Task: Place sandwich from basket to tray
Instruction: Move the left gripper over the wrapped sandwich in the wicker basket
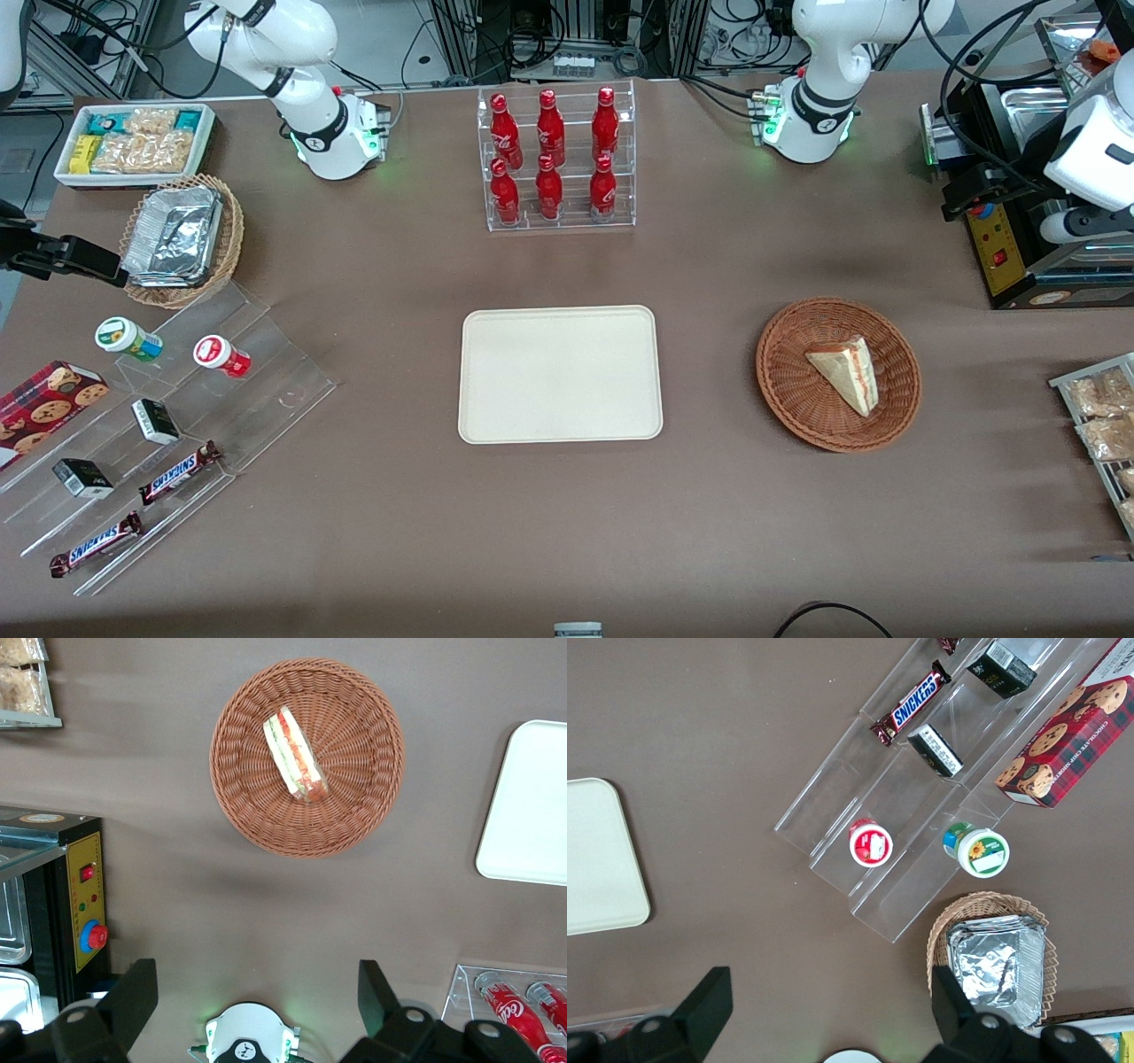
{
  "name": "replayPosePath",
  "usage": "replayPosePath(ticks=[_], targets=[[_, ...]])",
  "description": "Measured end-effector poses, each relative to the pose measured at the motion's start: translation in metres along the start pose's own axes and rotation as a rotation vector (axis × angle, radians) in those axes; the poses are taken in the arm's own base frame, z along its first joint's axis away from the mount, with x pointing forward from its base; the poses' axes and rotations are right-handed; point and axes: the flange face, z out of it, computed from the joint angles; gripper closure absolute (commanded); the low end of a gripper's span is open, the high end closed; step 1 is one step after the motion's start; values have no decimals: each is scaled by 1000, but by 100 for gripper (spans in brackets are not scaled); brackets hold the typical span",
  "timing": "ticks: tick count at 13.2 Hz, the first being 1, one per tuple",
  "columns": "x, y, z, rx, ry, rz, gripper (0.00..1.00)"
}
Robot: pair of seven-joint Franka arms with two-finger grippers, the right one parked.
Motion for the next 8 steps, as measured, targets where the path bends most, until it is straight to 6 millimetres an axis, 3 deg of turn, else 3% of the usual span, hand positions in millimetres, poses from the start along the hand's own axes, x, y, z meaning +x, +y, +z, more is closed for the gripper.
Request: replayPosePath(ticks=[4,8], targets=[[11,1,13,-2,7,-1,0],[41,7,84,-11,45,-96,0]])
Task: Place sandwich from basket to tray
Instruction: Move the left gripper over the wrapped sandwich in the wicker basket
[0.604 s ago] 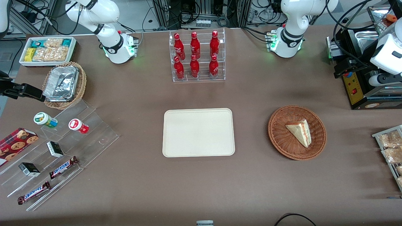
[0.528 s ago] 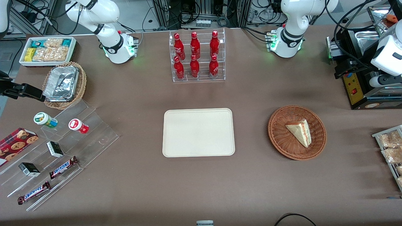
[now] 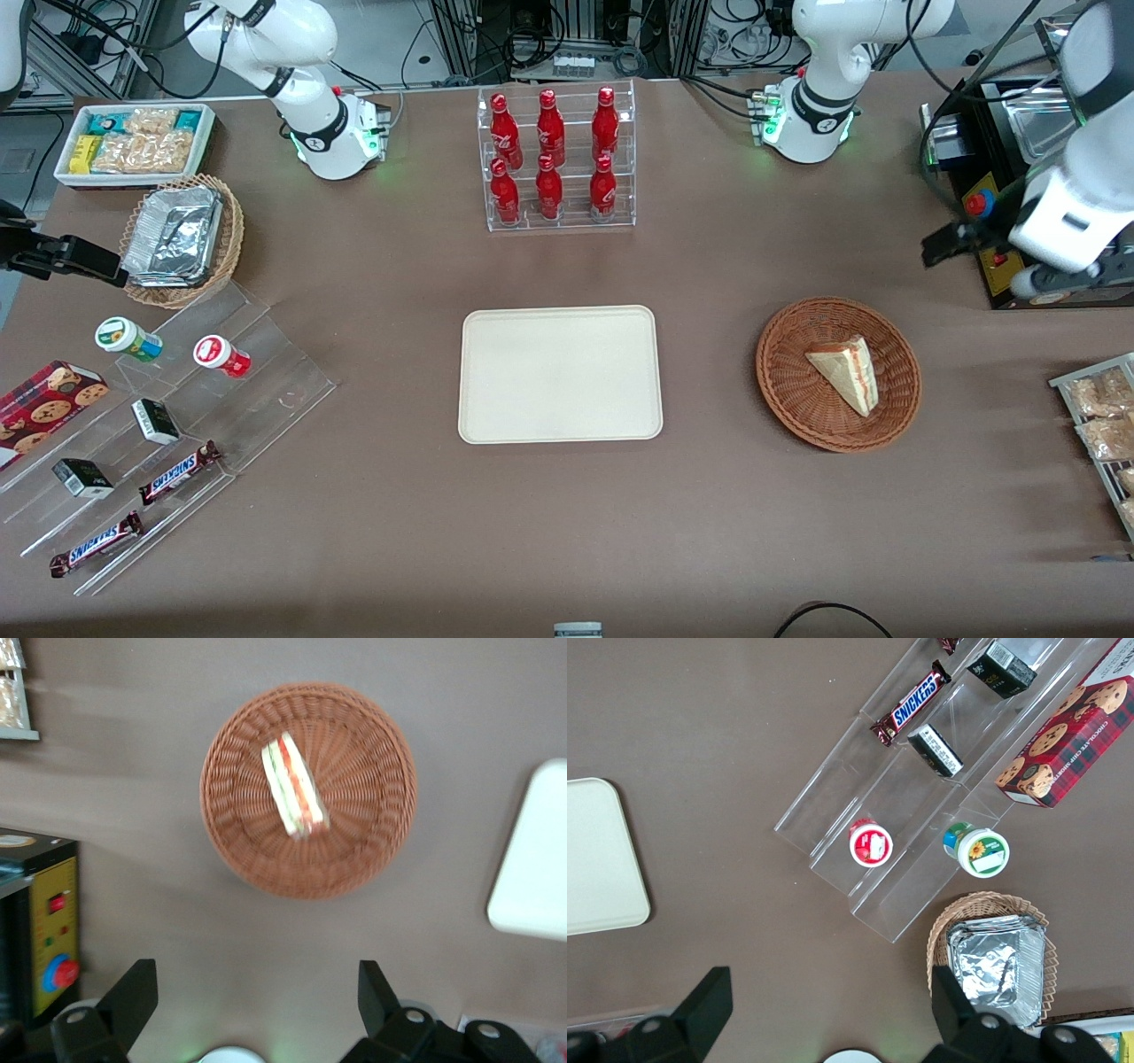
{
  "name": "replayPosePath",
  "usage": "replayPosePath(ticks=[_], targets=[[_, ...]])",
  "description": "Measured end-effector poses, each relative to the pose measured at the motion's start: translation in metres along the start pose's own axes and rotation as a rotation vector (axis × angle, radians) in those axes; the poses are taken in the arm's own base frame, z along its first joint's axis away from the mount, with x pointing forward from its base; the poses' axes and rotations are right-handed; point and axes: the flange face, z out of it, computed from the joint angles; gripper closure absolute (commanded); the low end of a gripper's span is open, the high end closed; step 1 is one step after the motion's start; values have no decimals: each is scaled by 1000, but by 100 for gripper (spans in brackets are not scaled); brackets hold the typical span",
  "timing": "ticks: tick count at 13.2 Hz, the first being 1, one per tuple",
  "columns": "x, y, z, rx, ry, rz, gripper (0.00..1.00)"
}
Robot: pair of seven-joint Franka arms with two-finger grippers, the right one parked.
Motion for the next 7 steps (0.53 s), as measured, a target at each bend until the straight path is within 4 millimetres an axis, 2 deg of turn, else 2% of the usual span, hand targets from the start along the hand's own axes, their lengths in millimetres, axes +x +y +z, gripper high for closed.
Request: replayPosePath(ticks=[3,7], targets=[[9,3,60,-10,28,-106,0],[22,8,116,28,49,-231,0]])
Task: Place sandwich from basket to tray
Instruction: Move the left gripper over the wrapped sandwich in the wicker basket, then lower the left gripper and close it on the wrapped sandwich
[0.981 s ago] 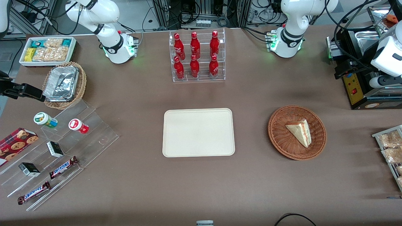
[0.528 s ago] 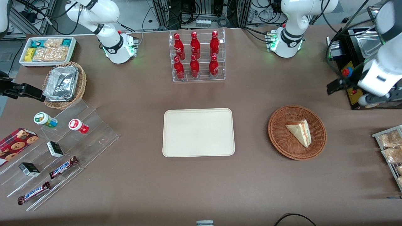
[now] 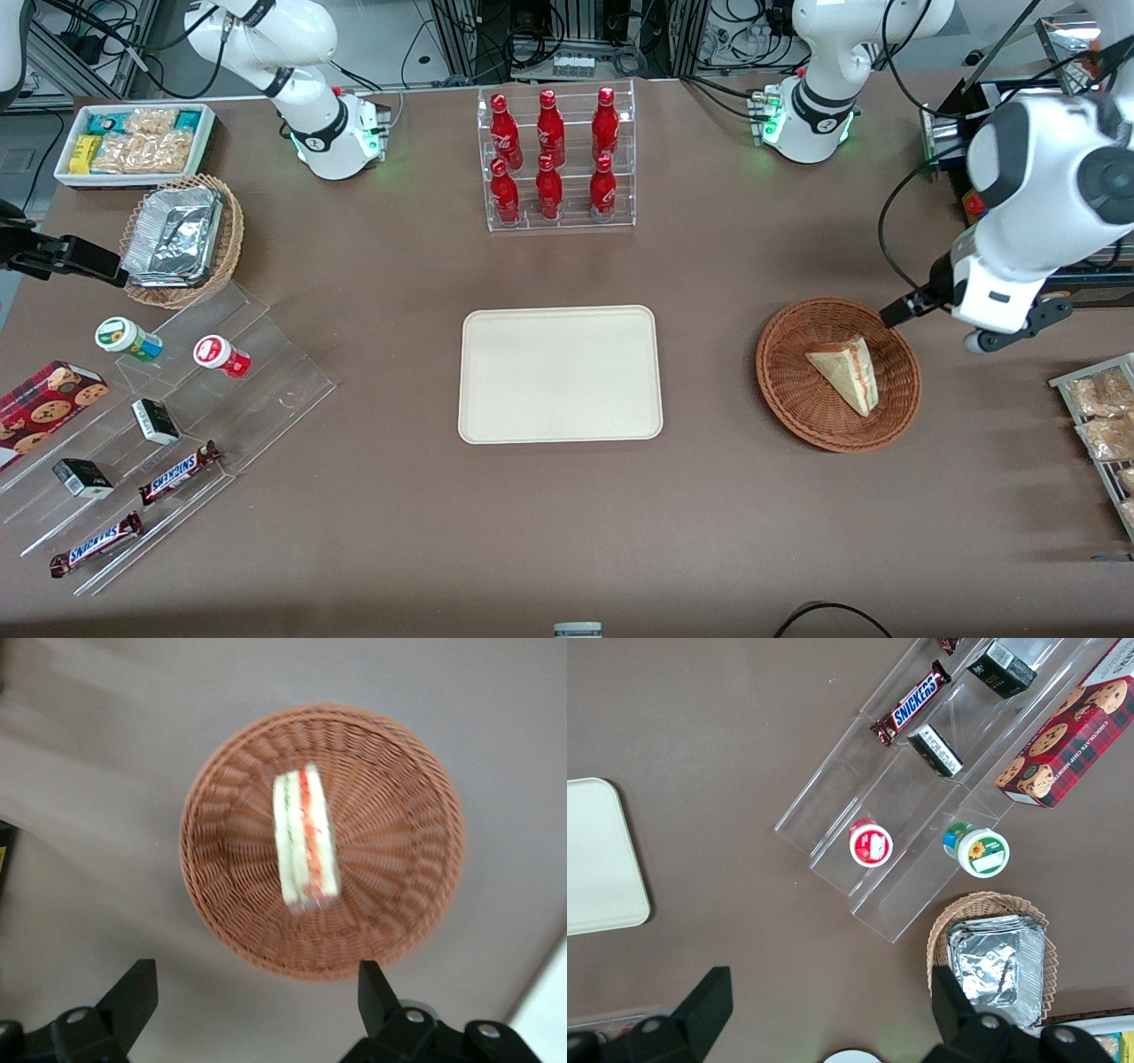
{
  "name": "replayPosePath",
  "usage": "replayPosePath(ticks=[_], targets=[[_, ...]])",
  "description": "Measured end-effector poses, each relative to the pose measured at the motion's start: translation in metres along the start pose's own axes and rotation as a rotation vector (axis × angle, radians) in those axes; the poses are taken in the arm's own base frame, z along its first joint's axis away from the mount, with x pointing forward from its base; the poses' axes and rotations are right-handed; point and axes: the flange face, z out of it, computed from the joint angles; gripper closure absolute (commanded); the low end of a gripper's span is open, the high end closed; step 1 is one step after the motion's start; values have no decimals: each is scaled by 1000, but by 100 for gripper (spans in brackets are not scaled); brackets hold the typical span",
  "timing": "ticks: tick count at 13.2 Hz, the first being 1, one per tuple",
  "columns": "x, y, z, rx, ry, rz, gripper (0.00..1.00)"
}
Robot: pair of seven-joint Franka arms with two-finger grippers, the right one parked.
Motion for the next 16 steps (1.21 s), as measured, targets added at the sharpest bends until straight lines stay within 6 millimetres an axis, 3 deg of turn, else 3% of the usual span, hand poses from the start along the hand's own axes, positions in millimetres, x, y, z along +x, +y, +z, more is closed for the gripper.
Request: replayPosePath(ticks=[6,12,13,14,15,16], targets=[[7,24,83,-7,26,-142,0],[8,37,130,-9,15,-172,0],[8,37,136,-3,7,-173,6],[8,37,143,2,-2,-173,40],[7,37,151,10,-14,-172,85],[5,36,158,17,-24,-172,100]])
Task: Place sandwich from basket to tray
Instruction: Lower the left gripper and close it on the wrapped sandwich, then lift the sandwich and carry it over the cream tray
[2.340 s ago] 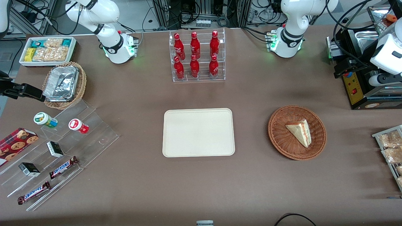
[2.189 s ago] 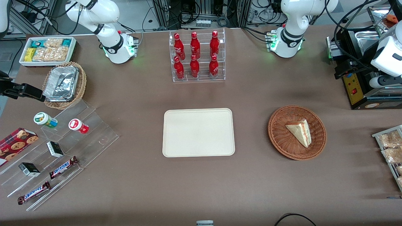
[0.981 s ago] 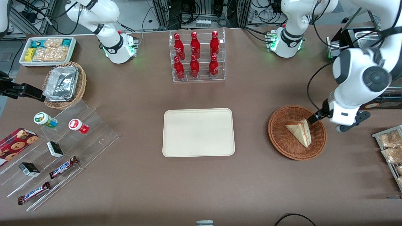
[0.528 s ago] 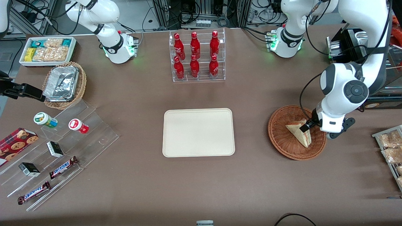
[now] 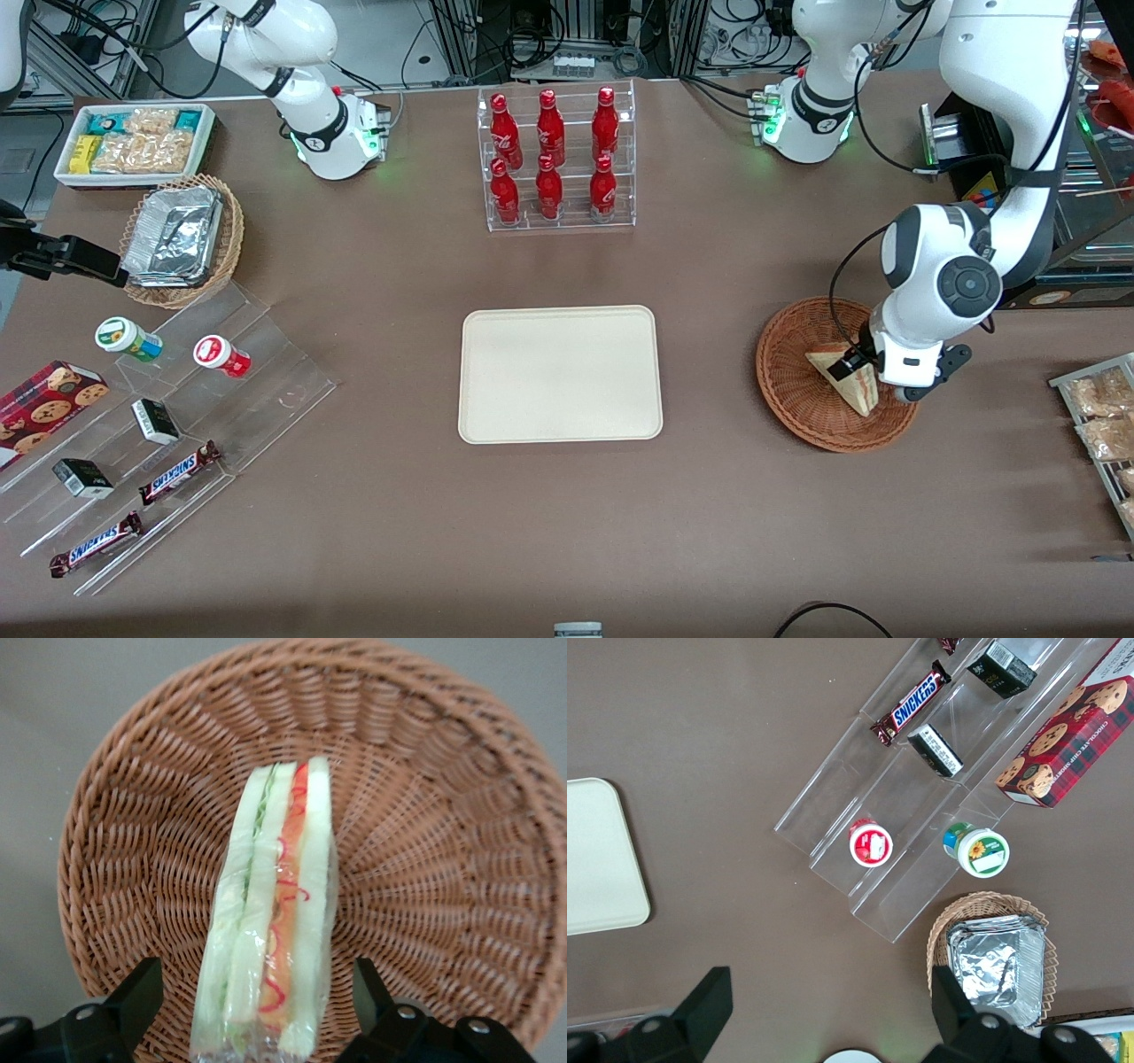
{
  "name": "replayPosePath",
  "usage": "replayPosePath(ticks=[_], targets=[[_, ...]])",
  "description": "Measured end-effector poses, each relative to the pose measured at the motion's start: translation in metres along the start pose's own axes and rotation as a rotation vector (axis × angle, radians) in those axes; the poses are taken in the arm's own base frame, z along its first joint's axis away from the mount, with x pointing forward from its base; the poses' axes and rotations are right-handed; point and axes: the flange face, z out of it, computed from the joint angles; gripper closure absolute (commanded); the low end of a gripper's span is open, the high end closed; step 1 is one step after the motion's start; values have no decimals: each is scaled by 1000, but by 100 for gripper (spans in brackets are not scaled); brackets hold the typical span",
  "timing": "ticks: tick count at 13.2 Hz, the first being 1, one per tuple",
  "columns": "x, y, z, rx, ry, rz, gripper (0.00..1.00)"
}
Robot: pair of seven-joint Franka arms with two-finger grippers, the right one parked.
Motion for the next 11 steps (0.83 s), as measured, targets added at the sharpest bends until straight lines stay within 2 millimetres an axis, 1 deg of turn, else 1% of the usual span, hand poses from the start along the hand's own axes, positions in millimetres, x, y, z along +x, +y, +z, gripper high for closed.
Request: replayPosePath(ticks=[2,5,7,9,11], targets=[[-2,-1,7,9,-11,0,100],[-2,-1,7,8,-10,0,100],[-1,0,2,14,-15,1,100],[0,9,-16,39,-33,12,100],[-7,27,-43,58,-39,43,100]])
